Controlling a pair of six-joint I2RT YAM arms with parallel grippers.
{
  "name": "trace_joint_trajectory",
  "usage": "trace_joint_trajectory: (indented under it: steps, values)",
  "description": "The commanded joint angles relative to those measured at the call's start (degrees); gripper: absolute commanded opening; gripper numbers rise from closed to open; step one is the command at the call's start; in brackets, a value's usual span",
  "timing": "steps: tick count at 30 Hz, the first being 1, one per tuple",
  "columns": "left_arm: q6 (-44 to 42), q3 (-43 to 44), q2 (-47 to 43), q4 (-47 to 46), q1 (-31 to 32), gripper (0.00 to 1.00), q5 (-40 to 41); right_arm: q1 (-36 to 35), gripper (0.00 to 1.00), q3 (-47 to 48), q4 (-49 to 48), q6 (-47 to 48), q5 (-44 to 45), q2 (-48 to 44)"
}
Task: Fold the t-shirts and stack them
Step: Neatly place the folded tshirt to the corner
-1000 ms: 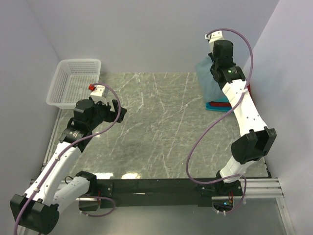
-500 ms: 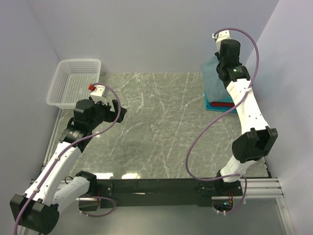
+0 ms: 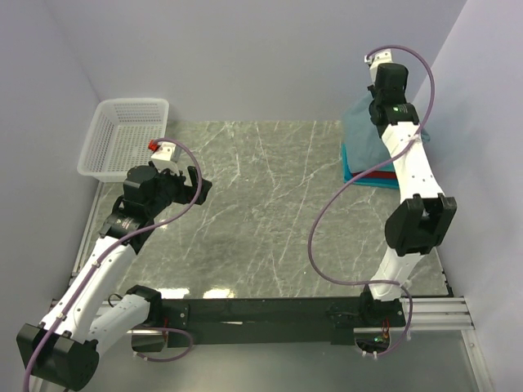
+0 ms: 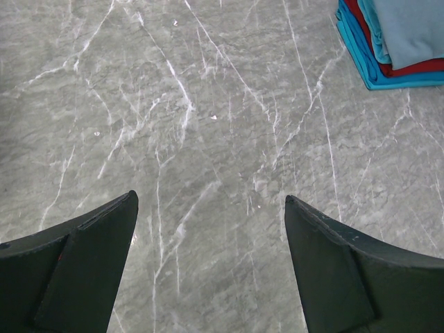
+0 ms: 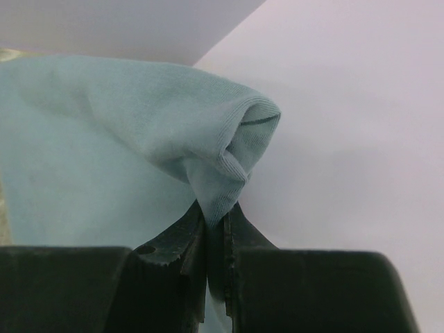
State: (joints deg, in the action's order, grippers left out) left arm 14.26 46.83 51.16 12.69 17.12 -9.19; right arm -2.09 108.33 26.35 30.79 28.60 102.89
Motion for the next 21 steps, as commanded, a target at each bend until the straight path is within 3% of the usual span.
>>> trace_joint_trajectory:
  steps: [1, 21]
  values:
    - [-0.5, -0.3, -0.2, -2.6, 0.0, 0.92, -0.3, 1.3, 0.00, 5.6, -5.3, 1.6, 0.3, 2.1]
    - [-0.6, -0.3, 0.6, -2.5, 0.1, 0.92, 0.0, 5.0, 0.00, 7.1, -10.8, 5.8, 5.1, 10.9]
